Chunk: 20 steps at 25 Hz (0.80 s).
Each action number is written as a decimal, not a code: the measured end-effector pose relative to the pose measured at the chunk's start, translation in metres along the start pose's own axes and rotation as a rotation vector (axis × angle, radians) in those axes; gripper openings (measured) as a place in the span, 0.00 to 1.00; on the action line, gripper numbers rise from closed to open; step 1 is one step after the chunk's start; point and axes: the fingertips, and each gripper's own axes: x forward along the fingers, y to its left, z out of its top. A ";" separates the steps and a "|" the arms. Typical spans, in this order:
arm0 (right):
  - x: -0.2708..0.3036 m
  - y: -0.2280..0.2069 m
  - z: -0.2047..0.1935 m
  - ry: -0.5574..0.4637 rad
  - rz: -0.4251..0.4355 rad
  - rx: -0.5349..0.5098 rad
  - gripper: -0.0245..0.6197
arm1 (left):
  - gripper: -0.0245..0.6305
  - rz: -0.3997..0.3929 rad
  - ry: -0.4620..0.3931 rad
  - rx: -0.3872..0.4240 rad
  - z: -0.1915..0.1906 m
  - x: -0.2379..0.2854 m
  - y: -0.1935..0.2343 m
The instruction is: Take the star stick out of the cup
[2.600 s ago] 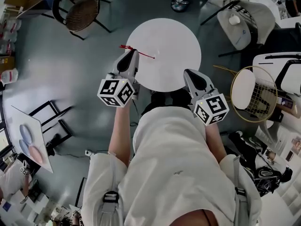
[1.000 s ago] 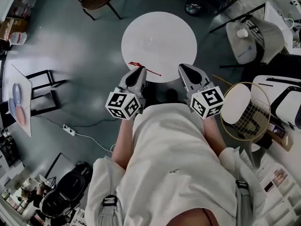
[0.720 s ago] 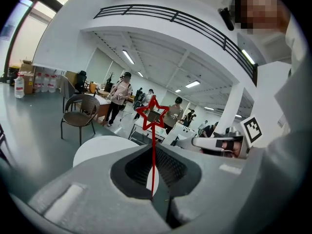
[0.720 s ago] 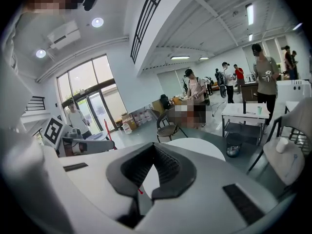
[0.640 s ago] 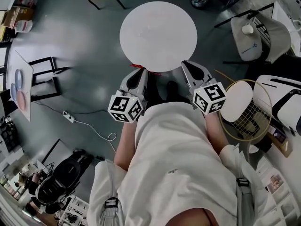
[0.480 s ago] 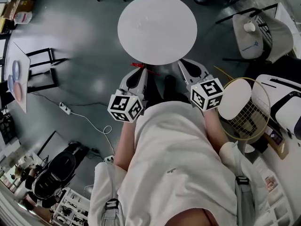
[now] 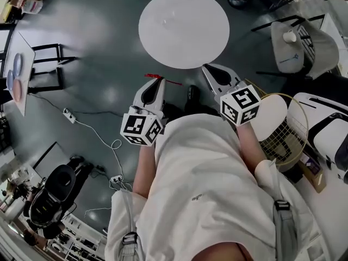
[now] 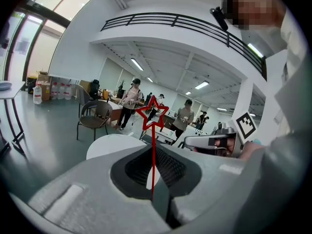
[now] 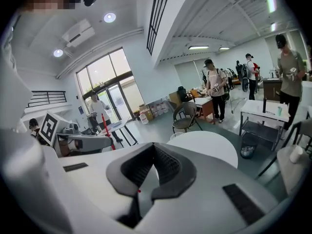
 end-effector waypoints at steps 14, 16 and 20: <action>-0.021 0.041 0.008 -0.050 0.023 -0.074 0.05 | 0.07 -0.002 -0.038 0.052 0.007 -0.034 -0.006; -0.028 0.044 0.007 -0.063 0.029 -0.078 0.05 | 0.07 0.000 -0.041 0.049 0.002 -0.038 -0.009; -0.037 0.047 0.005 -0.080 0.029 -0.083 0.05 | 0.07 -0.005 -0.045 0.055 -0.002 -0.041 -0.015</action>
